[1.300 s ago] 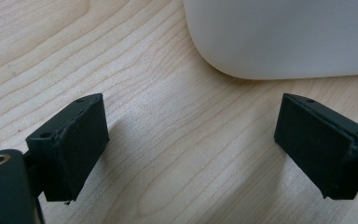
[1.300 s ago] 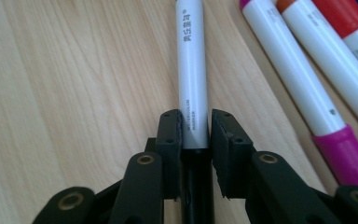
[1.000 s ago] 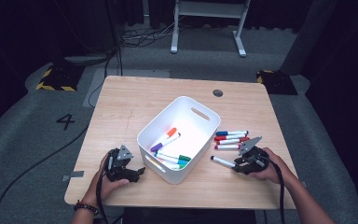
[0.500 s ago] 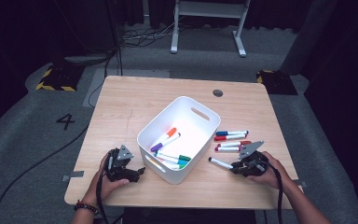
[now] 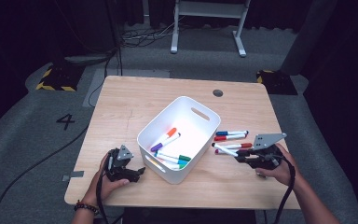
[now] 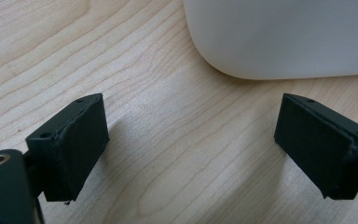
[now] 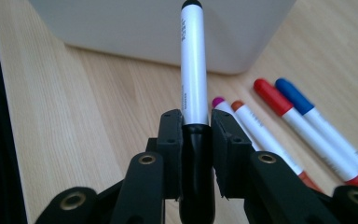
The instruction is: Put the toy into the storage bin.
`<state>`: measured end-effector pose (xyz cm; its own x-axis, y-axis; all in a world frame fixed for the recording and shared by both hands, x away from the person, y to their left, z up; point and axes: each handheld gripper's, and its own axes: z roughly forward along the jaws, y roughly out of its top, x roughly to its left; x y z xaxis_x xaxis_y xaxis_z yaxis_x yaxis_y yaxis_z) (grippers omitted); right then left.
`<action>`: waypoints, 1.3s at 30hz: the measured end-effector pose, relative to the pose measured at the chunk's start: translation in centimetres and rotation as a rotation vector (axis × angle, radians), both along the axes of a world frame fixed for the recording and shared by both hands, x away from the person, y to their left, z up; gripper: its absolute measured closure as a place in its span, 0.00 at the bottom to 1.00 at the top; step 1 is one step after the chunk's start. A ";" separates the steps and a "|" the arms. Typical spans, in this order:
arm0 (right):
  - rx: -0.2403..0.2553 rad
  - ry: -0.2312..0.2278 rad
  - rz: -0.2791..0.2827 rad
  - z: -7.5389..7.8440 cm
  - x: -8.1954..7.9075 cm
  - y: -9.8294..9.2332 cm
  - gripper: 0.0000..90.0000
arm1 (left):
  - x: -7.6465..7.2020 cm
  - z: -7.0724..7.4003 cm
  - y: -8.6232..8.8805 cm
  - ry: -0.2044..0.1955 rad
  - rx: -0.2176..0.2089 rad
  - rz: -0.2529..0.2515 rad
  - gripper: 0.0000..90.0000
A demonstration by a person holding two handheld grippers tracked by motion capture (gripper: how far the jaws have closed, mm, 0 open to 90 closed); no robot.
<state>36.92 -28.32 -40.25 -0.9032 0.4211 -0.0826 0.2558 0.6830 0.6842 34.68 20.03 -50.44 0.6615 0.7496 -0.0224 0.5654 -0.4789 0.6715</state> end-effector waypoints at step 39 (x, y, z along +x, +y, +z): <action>0.119 -0.183 0.002 9.8 0.0 2.3 0.83 | 0.0 0.0 0.0 0.000 0.000 0.000 0.11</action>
<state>36.88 -26.02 -30.44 -0.8786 0.4358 -0.1952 0.1186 0.5950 0.7949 34.67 20.04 -50.44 0.6616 0.7496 -0.0223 0.5655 -0.4791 0.6714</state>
